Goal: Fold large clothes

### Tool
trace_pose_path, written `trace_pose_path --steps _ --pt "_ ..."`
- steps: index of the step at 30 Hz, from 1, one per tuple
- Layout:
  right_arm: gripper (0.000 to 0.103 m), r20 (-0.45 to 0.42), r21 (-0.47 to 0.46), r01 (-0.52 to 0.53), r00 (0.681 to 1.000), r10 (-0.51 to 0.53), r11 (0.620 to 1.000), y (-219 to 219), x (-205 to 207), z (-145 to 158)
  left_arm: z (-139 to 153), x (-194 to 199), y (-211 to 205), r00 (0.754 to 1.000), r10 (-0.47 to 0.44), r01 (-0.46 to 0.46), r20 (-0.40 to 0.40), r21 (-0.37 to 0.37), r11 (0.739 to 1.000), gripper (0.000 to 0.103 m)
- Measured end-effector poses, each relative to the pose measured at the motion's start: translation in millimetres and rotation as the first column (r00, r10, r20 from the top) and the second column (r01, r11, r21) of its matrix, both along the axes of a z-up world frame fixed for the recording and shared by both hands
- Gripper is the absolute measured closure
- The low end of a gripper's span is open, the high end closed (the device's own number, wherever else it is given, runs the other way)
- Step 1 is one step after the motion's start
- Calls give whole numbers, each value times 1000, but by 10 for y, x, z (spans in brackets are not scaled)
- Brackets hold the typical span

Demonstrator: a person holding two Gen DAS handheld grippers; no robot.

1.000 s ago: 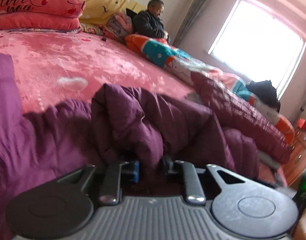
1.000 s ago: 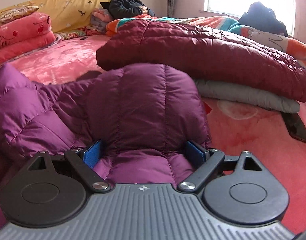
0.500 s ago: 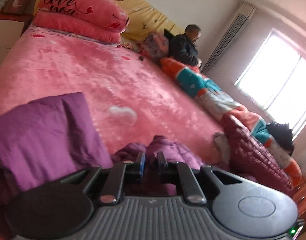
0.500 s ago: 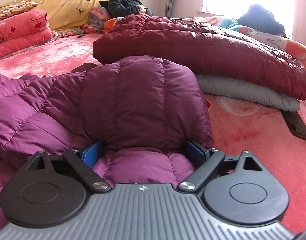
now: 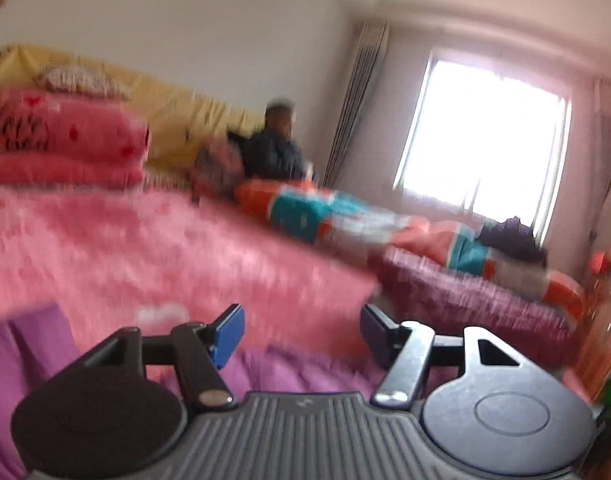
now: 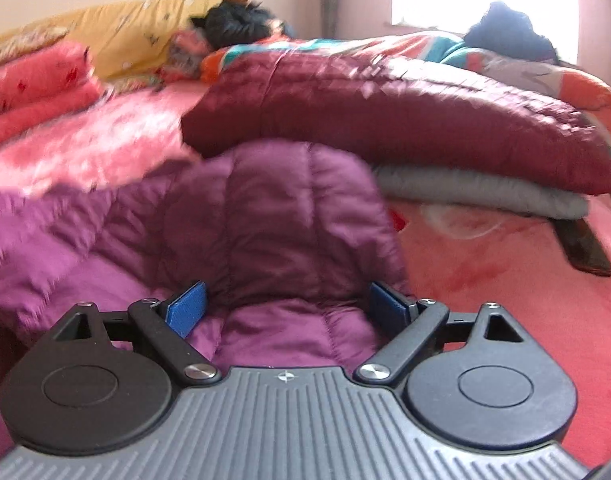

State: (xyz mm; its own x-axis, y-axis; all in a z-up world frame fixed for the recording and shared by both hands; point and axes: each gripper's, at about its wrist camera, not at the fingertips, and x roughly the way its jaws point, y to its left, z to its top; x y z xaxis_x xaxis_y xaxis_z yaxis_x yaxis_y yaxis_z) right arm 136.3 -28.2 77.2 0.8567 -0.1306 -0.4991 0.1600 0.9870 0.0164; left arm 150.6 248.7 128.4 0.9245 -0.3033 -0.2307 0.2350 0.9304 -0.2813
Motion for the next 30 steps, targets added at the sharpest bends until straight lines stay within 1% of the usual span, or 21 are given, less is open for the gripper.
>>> trace_pose_path --steps 2,4,7,9,11,12,14,15,17,19,22,26,30 --pt "0 33 10 8 999 -8 1000 -17 29 125 -150 100 -54 998 8 -6 -59 29 1000 39" --pt "0 42 5 -10 999 10 1000 -2 138 236 -237 174 -99 993 24 -15 -118 74 997 39" --pt "0 49 -57 -50 997 53 997 103 356 353 -345 220 -92 980 52 -31 -191 110 993 40" --pt "0 1 -90 -75 997 75 993 177 557 335 -434 232 -118 970 60 -25 -236 148 989 40" --pt "1 -59 -118 -82 995 76 990 210 761 218 -565 222 -176 960 61 -7 -274 194 981 40" --pt "1 -74 -144 -84 995 74 986 233 820 162 -632 236 -211 955 56 4 -290 205 979 41" --pt "0 -90 -204 -89 993 72 975 280 906 29 -740 225 -251 952 53 16 -301 223 975 41" --pt "0 -90 -215 -88 993 70 973 294 923 -26 -776 228 -260 952 54 17 -302 226 974 41" --pt "0 -85 -213 -84 994 68 973 290 948 -101 -803 222 -263 952 47 19 -302 213 977 41" --pt "0 -90 -191 -82 994 66 978 241 975 -198 -833 223 -242 952 38 20 -303 188 982 41" --pt "0 -96 -160 -88 993 73 983 179 1007 -279 -873 241 -260 955 32 24 -294 184 983 41" --pt "0 -72 -187 -82 995 69 979 210 966 -417 -934 269 -291 959 29 26 -281 187 982 41" --pt "0 -70 -191 -81 995 69 978 222 983 -452 -907 264 -284 959 28 26 -281 187 982 41"
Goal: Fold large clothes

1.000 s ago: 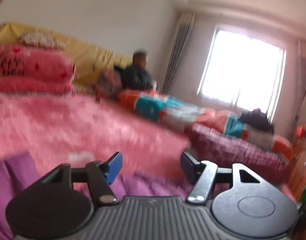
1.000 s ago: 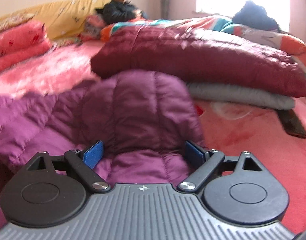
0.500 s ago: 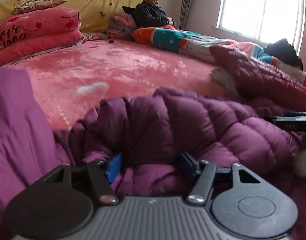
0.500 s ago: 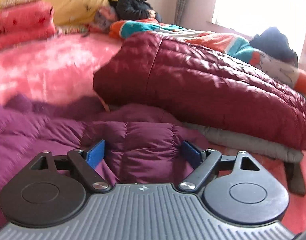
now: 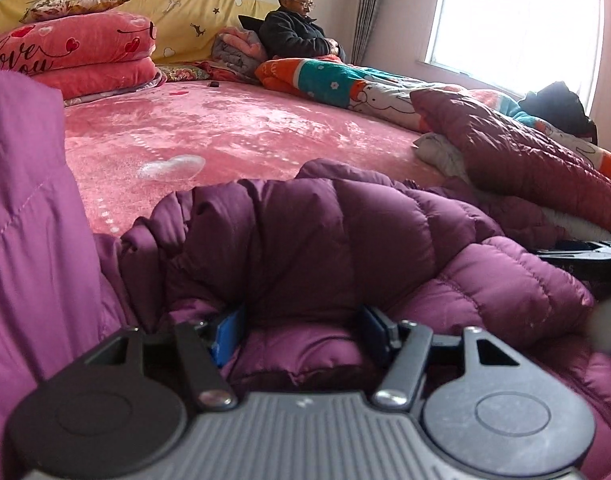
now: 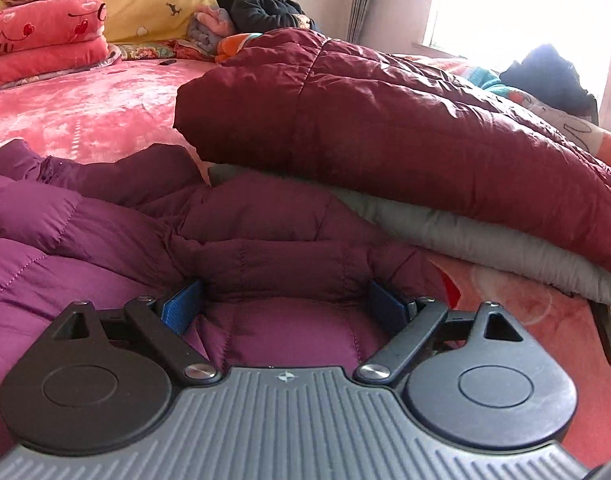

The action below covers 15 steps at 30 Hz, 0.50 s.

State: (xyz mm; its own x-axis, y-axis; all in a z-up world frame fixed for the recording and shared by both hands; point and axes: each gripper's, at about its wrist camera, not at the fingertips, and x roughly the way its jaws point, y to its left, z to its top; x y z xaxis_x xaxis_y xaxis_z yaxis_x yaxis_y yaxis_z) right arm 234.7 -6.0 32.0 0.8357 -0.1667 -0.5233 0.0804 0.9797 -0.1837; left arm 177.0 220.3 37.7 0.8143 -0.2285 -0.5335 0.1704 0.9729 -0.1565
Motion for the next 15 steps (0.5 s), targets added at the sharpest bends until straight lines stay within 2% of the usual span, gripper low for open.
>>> trace_pose_path --steps 4,7,10,13,15 --pt "0 11 -9 0 1000 0 1000 -9 -72 63 112 -19 12 1000 -3 3 8 10 1000 40" --pt "0 29 -33 22 999 -21 999 48 -166 146 230 -68 72 998 14 -12 57 -32 999 39" --pt "0 117 -65 52 992 -44 997 177 -354 296 323 -83 94 995 25 -20 100 -46 999 35" --pt "0 155 -38 -9 988 14 999 391 -494 415 298 -62 102 994 59 -55 97 -43 998 35" --pt "0 126 6 -68 990 67 998 563 -497 441 268 -36 103 994 69 -65 82 -41 997 35"
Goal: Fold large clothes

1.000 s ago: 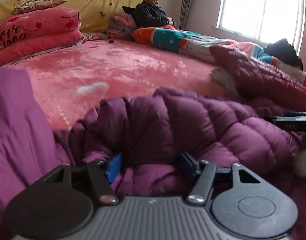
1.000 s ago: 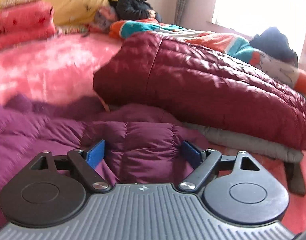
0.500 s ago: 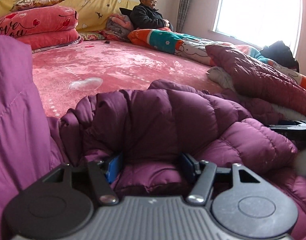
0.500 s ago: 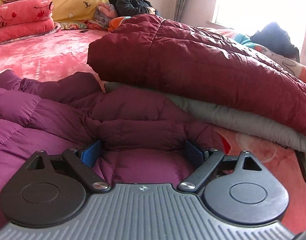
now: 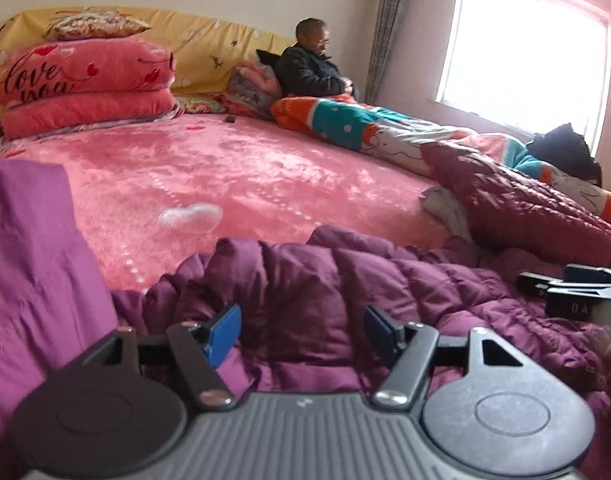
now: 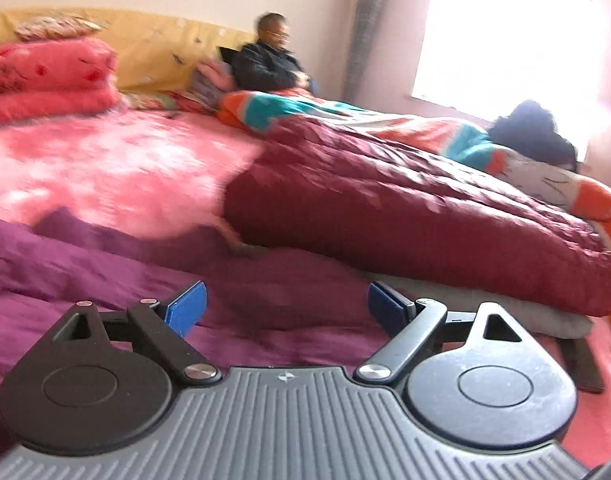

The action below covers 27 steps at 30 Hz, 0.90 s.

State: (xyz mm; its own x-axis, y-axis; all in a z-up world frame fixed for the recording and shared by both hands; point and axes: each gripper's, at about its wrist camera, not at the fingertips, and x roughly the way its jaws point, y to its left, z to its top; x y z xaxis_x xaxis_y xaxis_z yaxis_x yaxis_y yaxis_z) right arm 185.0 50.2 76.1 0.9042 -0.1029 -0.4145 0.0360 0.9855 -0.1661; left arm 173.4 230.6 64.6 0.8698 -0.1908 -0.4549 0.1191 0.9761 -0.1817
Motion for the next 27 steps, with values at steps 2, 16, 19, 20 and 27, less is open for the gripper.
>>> trace_pose_path --steps 2,16,19,20,27 --pt "0 -53 66 -74 996 78 995 154 30 -24 -23 18 -24 1000 -2 2 -7 27 1000 35" --pt "0 -180 -30 -151 973 143 988 626 124 -565 -208 37 -181 999 -29 35 -42 146 989 33" --pt "0 -171 -36 -149 975 141 988 621 107 -619 -229 47 -181 999 -29 35 -45 146 989 33" --pt "0 -169 -37 -148 976 140 988 627 98 -626 -216 42 -186 999 -27 33 -43 151 988 33" --pt "0 -162 40 -136 977 140 990 479 60 -391 150 -134 -286 998 -45 38 50 133 990 34"
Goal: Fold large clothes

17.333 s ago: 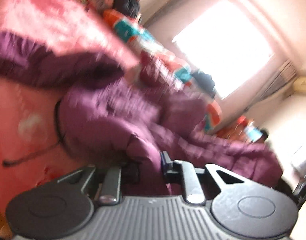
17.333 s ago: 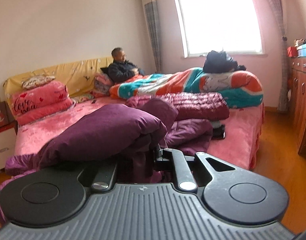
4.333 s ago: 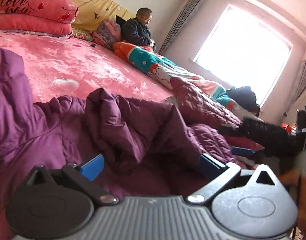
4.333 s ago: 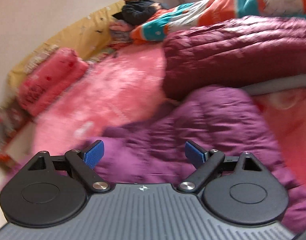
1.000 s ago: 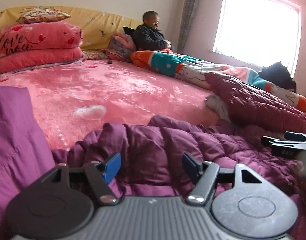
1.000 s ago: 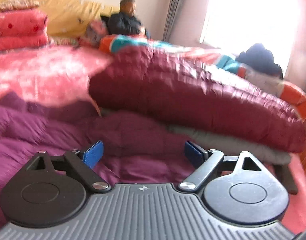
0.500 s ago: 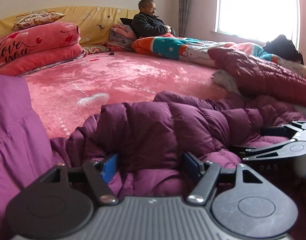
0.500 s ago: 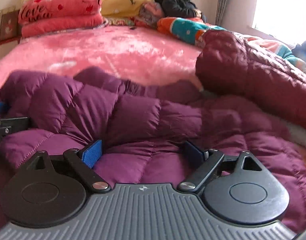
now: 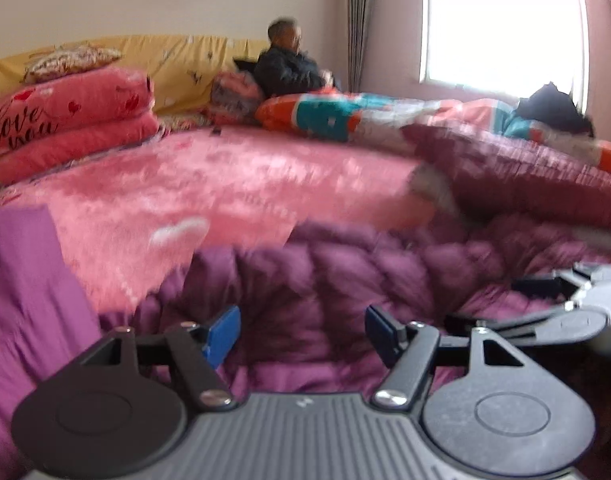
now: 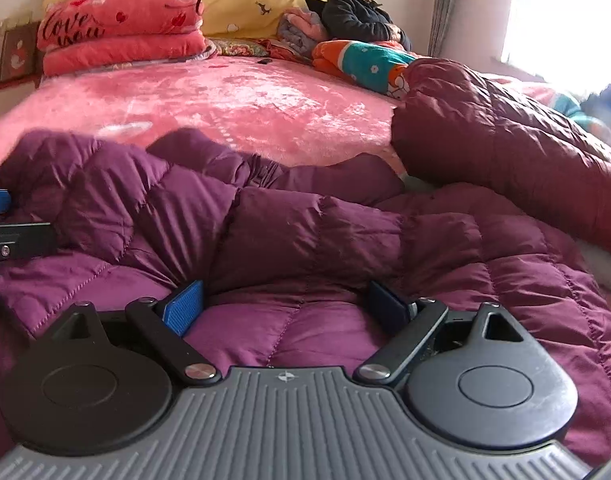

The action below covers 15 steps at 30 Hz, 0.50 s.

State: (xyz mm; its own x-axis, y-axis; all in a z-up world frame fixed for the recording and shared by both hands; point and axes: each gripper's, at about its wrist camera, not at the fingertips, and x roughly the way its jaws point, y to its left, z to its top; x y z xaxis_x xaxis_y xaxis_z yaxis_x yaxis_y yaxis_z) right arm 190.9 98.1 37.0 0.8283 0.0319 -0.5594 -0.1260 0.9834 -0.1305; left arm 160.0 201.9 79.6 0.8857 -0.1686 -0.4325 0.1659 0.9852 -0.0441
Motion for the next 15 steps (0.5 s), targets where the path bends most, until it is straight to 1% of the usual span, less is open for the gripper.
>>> trace_pose_path --steps 2,4,6,8,9,10,13,14,15 --pt "0 34 -15 28 999 -28 999 -58 -98 118 82 10 -12 999 -29 30 27 -46 998 33" --pt "0 57 -29 76 996 -74 997 -160 -169 236 86 107 -11 999 -31 34 30 -89 995 31" --pt "0 25 -4 133 991 -133 991 -351 -159 321 22 246 -7 999 -22 24 25 -106 994 31" --pt "0 -4 26 193 981 -193 981 -589 -143 347 -63 394 12 1000 0 -2 -11 -128 992 31" --pt "0 -10 35 217 976 -216 976 -706 -142 334 -97 453 19 1000 8 -10 -20 -135 991 29" --pt "0 -18 40 230 973 -230 972 -803 -162 276 -136 501 23 1000 13 -17 -27 -131 991 26" --pt "0 -57 64 238 970 -235 969 -975 -156 102 -283 636 -4 997 30 -37 -73 -97 995 26" --pt "0 -49 69 231 972 -228 970 -987 -170 38 -311 656 -24 996 27 -34 -80 -81 996 25" --pt "0 -37 64 229 973 -227 971 -970 -186 -3 -335 668 -53 996 22 -28 -82 -67 997 21"
